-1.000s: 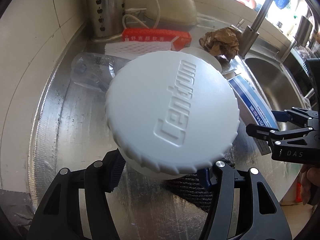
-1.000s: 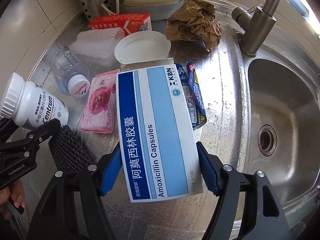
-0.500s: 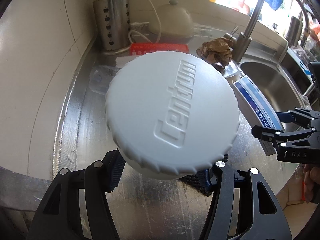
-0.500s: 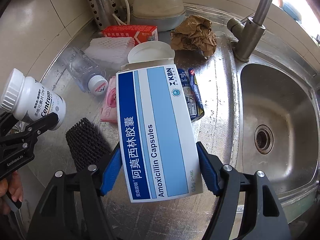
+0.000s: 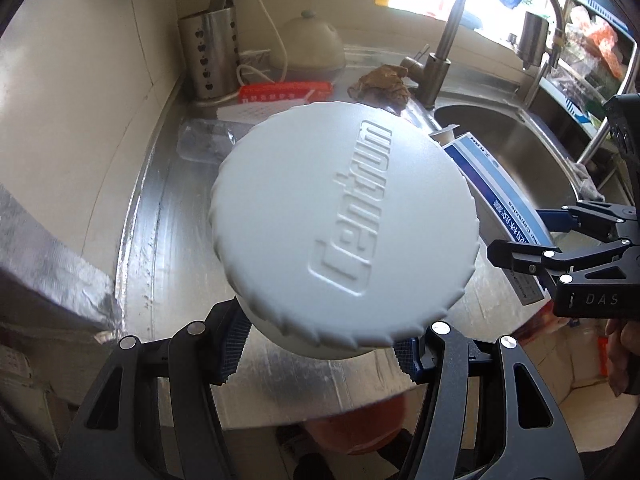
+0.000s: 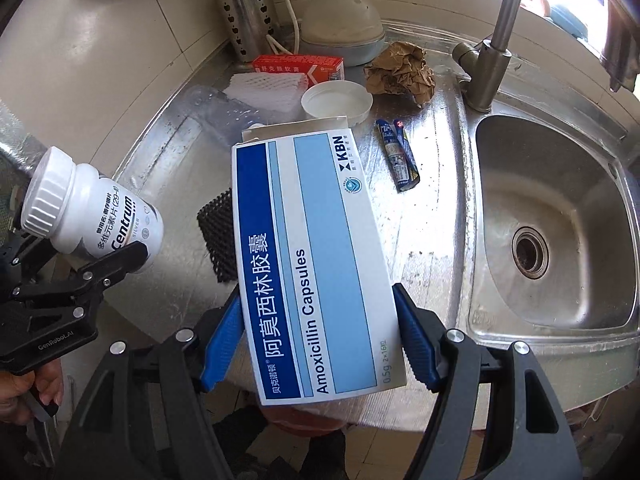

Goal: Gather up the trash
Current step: 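Lift the Centrum bottle and Amoxicillin box and carry both down toward the trash bin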

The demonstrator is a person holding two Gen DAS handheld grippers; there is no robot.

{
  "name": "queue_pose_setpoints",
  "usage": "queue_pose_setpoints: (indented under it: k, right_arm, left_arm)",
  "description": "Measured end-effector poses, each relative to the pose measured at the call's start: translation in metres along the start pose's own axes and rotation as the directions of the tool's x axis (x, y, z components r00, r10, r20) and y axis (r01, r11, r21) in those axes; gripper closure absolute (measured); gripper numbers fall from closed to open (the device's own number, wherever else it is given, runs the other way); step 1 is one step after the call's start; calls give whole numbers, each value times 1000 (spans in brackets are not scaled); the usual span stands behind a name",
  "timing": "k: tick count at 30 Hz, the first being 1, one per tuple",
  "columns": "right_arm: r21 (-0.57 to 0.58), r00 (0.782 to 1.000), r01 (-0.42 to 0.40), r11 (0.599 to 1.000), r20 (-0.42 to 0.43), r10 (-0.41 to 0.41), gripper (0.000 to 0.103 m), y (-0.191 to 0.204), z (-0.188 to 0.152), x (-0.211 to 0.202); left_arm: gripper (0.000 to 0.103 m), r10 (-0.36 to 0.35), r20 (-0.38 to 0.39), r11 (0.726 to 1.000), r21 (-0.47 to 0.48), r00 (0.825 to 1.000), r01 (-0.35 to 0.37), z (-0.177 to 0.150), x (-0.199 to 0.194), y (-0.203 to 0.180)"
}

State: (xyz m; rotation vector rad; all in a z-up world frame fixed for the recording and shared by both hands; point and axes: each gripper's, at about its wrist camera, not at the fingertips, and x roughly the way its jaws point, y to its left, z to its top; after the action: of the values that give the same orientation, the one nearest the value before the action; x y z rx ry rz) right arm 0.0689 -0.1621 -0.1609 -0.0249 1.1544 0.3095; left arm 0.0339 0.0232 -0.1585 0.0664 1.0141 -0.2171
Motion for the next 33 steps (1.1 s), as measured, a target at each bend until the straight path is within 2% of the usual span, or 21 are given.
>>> queue_pose_setpoints:
  k: [10, 16, 22, 33]
  right_arm:
    - [20, 997, -45, 999, -66, 46, 33, 19, -70, -26]
    - [10, 988, -69, 998, -136, 69, 33, 32, -110, -23]
    - [7, 971, -75, 997, -229, 74, 33, 38, -146, 3]
    - [-20, 934, -33, 999, -357, 24, 33, 38, -204, 75]
  left_arm:
    - [43, -11, -41, 1000, 21, 999, 12, -57, -42, -6]
    - [44, -23, -74, 995, 95, 997, 30, -86, -50, -19]
    - [43, -51, -152, 987, 145, 987, 74, -119, -28, -32]
    - [43, -66, -286, 964, 231, 956, 135, -179, 37, -55]
